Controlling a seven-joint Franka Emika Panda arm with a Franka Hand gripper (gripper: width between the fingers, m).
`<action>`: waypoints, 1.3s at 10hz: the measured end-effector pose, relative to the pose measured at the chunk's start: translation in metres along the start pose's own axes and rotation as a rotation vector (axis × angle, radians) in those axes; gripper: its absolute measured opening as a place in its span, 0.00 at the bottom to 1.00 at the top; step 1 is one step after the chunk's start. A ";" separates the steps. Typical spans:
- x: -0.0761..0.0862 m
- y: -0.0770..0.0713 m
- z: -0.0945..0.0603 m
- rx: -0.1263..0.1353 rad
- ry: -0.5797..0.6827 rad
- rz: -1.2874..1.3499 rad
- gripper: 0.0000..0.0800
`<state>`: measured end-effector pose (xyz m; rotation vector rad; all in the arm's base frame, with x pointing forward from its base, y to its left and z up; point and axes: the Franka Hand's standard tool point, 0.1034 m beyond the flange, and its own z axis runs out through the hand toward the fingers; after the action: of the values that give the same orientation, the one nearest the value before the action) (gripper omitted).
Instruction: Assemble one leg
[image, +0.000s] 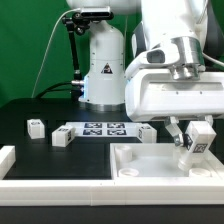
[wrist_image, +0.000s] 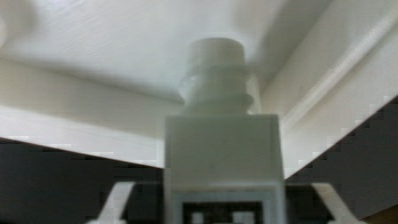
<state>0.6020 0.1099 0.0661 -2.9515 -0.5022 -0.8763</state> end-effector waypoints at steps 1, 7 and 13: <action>0.003 -0.005 0.000 0.006 0.000 -0.007 0.36; 0.038 -0.011 -0.004 0.028 -0.011 -0.019 0.36; 0.030 0.006 0.007 -0.001 0.026 -0.002 0.36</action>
Offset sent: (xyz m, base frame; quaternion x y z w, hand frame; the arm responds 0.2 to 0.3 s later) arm 0.0164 0.0081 0.0181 -0.0032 -0.0156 -0.0120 0.9998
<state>0.6311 0.1139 0.0768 -2.9373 -0.5031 -0.9140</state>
